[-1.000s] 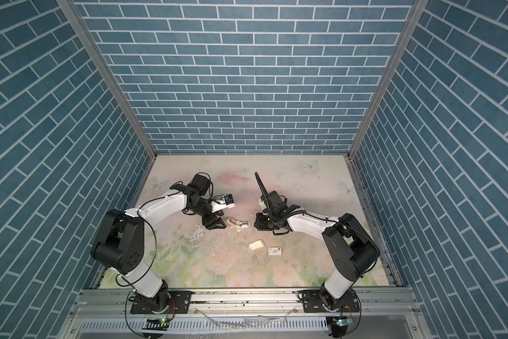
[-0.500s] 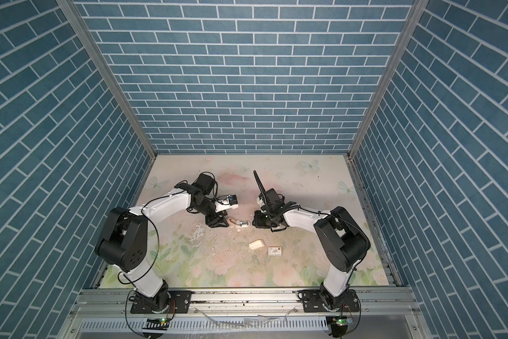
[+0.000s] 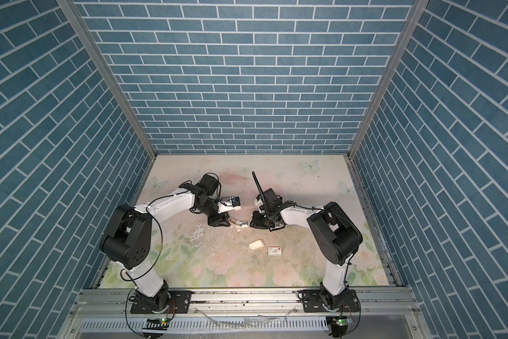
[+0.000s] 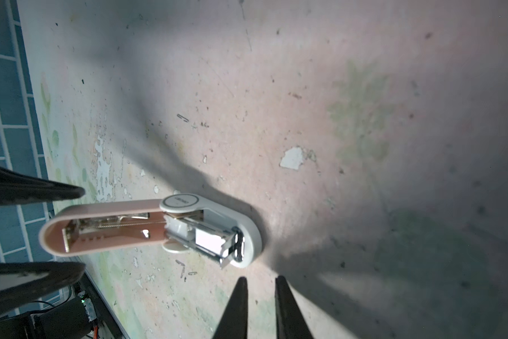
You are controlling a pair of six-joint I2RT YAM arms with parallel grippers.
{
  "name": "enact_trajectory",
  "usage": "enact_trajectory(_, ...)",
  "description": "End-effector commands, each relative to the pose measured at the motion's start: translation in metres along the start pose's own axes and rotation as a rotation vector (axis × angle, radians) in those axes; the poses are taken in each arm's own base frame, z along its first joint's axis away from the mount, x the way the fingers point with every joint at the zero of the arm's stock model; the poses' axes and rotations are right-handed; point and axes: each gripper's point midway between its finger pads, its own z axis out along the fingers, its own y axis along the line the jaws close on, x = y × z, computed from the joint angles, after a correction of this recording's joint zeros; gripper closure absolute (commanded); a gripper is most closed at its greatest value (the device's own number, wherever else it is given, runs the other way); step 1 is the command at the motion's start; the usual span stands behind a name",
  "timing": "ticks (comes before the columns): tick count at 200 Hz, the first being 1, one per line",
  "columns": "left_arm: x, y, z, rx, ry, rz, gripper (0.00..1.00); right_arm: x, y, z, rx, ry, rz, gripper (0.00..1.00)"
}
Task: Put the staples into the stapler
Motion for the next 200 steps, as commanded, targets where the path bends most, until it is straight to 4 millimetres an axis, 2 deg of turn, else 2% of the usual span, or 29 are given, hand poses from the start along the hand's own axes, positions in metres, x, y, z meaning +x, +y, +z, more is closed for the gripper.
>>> enact_trajectory(1, -0.001, 0.0, 0.0, 0.001, 0.011, 0.017, 0.56, -0.009, 0.003, -0.002, 0.0, -0.011, 0.012, 0.8)
enact_trajectory(75, -0.005, 0.001, 0.003, 0.006, 0.0, 0.018, 0.57, -0.014, 0.002, 0.003, 0.001, 0.002, 0.009, 0.8)
enact_trajectory(200, -0.007, -0.002, 0.006, 0.02, 0.016, 0.035, 0.72, -0.01, -0.005, 0.014, 0.025, 0.049, 0.008, 0.8)
